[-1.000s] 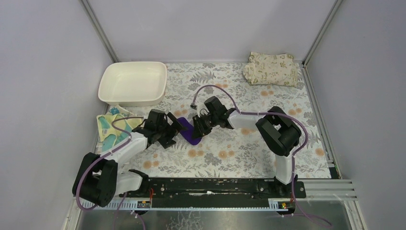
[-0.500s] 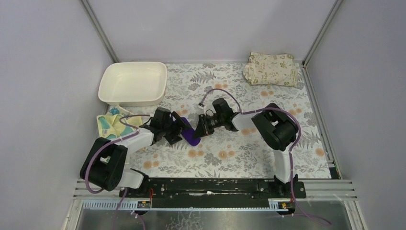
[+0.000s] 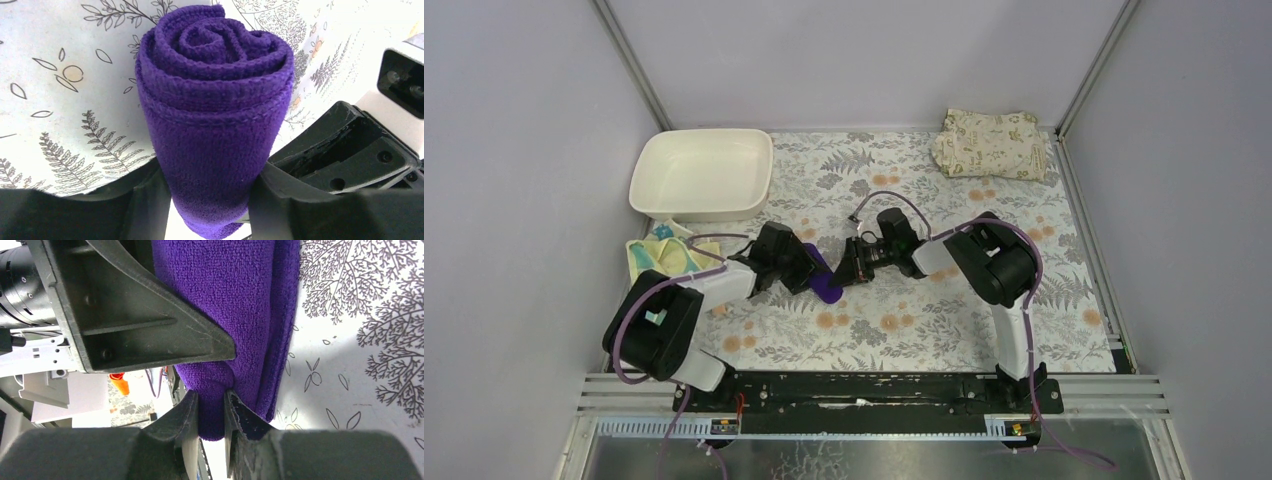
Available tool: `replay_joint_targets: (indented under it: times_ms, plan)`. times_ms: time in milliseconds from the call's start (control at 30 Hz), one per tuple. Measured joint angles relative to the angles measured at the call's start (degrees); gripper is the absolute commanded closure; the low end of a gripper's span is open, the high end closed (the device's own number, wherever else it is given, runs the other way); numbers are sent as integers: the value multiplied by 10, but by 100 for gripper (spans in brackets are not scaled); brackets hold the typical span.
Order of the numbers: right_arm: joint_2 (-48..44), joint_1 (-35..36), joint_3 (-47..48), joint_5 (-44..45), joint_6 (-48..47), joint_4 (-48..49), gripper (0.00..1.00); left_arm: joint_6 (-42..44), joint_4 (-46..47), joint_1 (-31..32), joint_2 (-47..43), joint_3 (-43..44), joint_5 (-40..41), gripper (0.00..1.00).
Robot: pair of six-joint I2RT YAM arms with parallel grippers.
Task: Roll the towels
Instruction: Roll the towel at the center of the board, then pick up the towel at the center of the board.
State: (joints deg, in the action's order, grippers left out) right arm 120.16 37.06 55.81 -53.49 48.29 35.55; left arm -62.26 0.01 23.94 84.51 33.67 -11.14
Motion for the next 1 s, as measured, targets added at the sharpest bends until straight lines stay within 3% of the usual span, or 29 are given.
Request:
replay_joint_targets:
  times_ms: [133, 333, 700, 767, 1000]
  plan:
    - [1, -1, -4, 1, 17, 13, 69, 3, -12, 1, 10, 12, 2, 75]
    - [-30, -1, -5, 24, -15, -31, 47, 37, -88, 2, 19, 68, 20, 85]
    - [-202, -1, 21, 172, -243, -326, 30, 208, -261, -58, 35, 287, 104, 89]
    - [-227, -1, 21, 200, -274, -358, 21, 248, -283, -75, 44, 330, 118, 89]
    - [-295, -1, 4, 285, -348, -417, 19, 409, -366, -149, 119, 507, 168, 89]
